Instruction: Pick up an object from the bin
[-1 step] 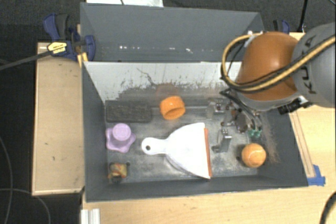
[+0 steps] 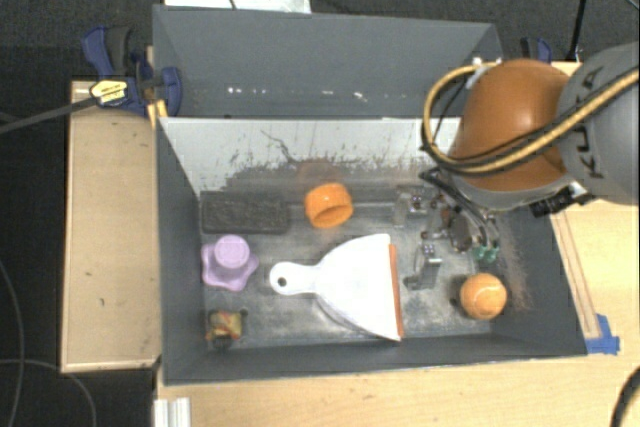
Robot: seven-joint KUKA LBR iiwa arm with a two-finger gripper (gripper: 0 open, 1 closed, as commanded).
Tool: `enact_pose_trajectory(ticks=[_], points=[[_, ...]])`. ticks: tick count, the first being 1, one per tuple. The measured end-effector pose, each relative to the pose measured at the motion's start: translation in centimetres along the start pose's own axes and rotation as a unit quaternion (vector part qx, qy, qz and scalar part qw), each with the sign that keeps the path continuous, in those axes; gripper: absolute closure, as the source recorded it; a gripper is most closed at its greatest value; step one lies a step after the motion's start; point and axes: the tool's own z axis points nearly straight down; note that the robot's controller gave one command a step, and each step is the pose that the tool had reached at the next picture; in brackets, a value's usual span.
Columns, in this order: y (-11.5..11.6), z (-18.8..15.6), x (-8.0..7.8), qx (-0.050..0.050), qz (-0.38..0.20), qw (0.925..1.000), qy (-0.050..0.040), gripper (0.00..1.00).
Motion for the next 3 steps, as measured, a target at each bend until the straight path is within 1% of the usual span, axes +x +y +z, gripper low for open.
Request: enact_pose_trajectory(ticks=[1,2,3], points=[[1.8,1.1,-1.9,0.001,-0.018,0.9998,-0.0051,0.0],[3.1,5.0,-2.0,0.0,-0.047,0.9989,-0.0063,0.0],[4.7,8.5,-2.4,0.0,-0.086,0.9963,-0.0021,0.0]])
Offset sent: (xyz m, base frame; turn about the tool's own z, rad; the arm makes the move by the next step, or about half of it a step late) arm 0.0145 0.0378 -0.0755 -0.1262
